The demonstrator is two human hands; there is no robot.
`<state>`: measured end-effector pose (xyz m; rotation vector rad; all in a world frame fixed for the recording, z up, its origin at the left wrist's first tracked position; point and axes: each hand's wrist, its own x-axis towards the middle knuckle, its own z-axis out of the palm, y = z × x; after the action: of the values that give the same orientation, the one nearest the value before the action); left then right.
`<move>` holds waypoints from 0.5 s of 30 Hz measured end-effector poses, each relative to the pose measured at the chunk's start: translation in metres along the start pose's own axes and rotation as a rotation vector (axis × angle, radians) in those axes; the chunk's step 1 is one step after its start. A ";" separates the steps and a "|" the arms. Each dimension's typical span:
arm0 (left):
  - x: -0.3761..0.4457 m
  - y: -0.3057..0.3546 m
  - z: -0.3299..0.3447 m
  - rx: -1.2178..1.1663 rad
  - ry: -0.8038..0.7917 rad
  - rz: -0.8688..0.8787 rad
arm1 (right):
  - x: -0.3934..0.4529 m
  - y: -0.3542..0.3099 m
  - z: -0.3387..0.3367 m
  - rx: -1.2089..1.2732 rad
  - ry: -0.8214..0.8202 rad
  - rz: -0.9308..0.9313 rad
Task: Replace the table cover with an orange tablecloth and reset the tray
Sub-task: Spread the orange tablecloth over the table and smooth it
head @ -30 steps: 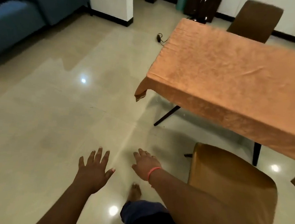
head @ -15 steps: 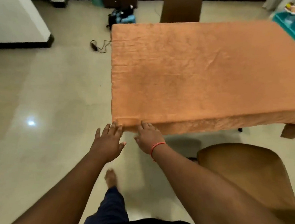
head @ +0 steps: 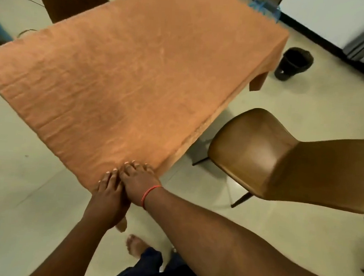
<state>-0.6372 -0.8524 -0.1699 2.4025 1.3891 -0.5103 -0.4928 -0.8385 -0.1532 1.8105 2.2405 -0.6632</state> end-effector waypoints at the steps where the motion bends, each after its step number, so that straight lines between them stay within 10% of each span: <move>1: 0.001 0.000 0.002 -0.008 0.016 0.003 | 0.000 0.000 0.000 0.016 0.001 0.001; 15: -0.021 0.021 0.015 -0.069 -0.022 -0.021 | -0.036 0.009 0.003 -0.069 -0.132 -0.005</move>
<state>-0.6308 -0.8852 -0.1716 2.3235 1.4003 -0.4848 -0.4754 -0.8705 -0.1433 1.6779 2.1558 -0.6765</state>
